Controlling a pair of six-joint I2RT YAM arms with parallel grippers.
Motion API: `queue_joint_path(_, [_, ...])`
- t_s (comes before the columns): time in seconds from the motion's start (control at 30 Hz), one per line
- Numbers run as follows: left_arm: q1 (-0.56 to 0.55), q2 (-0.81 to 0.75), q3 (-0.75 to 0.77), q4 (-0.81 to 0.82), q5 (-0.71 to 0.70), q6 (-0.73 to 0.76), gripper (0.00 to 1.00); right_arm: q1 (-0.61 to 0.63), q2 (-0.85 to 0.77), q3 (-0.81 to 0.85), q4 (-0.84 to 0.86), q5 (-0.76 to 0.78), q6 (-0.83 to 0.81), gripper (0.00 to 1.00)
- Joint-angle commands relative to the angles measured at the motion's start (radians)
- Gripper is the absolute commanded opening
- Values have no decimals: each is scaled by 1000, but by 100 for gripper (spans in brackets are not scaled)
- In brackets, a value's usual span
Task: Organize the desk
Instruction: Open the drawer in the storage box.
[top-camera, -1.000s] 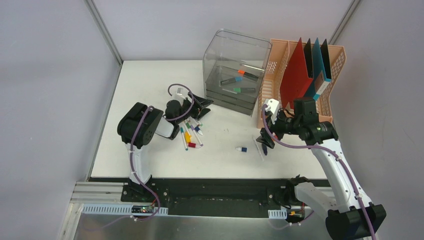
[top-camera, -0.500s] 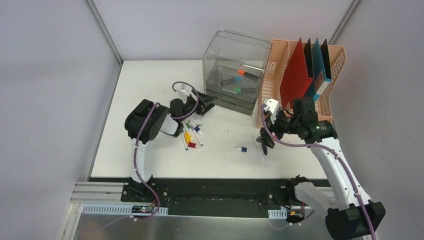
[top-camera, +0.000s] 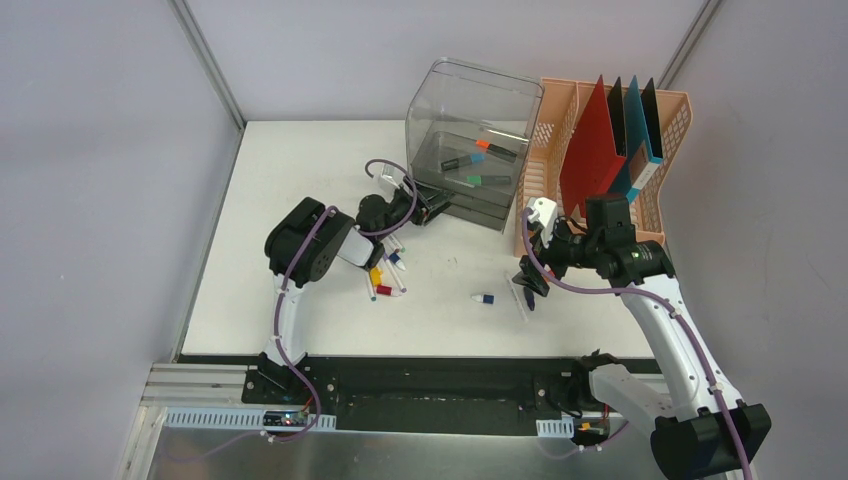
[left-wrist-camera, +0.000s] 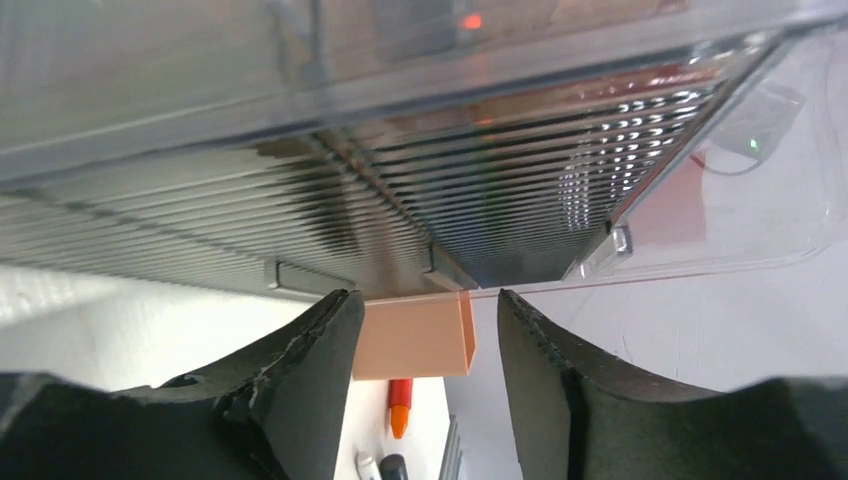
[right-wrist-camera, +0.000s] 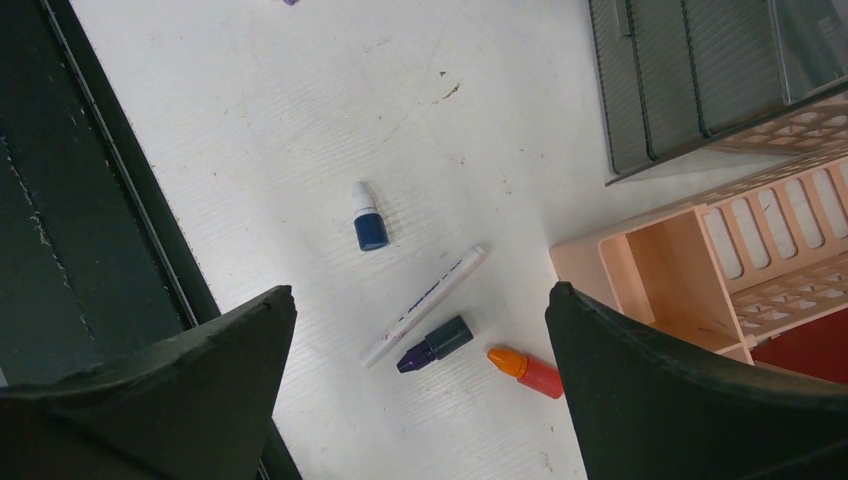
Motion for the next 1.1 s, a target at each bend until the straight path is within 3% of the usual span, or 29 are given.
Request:
queue_joint_path(0.0, [-14,8,46,31,-62,1,52,-7,-9,3,25,-7,-17,99])
queue_joint_path(0.13, [-19,12,67,2,-73,4,42,-6,-9,5,23,-9,-18,99])
queue_joint_path(0.47, [-21,11,76,-13,-76,7,0,-7,-11,4,24,-11,-18,99])
queue_joint_path(0.7, [-20,-4,32,10,-68,18,0,-8,-12,4,22,-11,-18,99])
queue_joint_path(1.07, [-21,-93,-167,109,-68,81,0,-8,-8,4,20,-9,-21,99])
